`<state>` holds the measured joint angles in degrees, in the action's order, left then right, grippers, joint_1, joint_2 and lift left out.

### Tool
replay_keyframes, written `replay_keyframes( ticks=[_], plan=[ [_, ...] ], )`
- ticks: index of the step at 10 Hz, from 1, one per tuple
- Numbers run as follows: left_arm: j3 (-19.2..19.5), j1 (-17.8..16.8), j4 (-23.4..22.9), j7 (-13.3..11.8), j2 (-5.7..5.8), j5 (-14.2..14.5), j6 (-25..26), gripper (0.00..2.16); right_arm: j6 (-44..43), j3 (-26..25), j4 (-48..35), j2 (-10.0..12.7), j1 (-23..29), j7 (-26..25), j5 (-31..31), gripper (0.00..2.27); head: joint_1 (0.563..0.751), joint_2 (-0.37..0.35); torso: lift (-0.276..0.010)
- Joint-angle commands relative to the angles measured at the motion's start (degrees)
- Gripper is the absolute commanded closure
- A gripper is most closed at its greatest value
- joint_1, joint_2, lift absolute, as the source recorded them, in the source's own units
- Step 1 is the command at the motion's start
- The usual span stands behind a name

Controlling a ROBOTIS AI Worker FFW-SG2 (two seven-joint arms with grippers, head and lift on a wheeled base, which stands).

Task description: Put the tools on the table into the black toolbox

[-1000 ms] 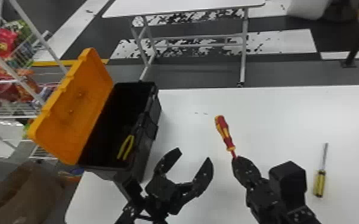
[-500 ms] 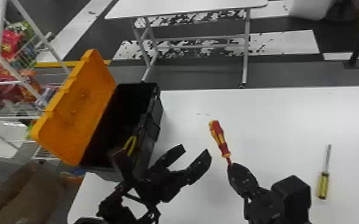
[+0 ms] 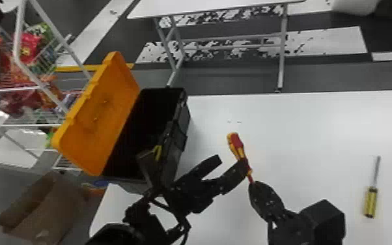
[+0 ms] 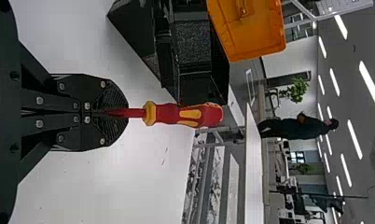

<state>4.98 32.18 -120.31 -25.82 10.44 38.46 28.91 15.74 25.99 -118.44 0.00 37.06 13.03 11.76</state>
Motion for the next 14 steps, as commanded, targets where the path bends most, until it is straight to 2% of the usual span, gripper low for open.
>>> replay_keyframes(
  ticks=[1,5,10,12,13,14],
  plan=[
    [1.1,-0.6,-0.1,-0.3,-0.07,2.2,4.1,0.07,-0.1,0.2,0.1,0.1,0.1,0.2,0.0,2.24,0.695,0.32,-0.075],
    [3.2,-2.2,-0.1,-0.8,-0.6,9.4,10.3,0.07,0.0,0.7,0.6,0.1,0.2,0.9,0.0,2.24,0.695,0.326,-0.075],
    [3.1,-3.0,0.1,-0.7,-0.95,10.0,11.7,0.12,0.6,1.7,0.5,0.1,0.1,1.1,0.5,2.24,0.695,0.326,-0.075],
    [3.0,-3.0,0.2,-0.5,-1.04,9.4,11.7,0.6,0.9,2.1,0.6,0.1,0.0,1.0,0.7,2.24,0.695,0.332,-0.075],
    [3.0,-3.0,0.2,-0.9,-1.04,9.4,11.7,0.9,1.1,2.1,0.5,0.1,0.0,1.0,0.8,2.24,0.695,0.336,-0.075],
    [3.0,-3.3,0.2,-1.2,-1.04,8.8,12.5,1.33,1.3,2.1,0.5,0.1,0.0,1.0,0.7,2.24,0.695,0.337,-0.075]
  ],
)
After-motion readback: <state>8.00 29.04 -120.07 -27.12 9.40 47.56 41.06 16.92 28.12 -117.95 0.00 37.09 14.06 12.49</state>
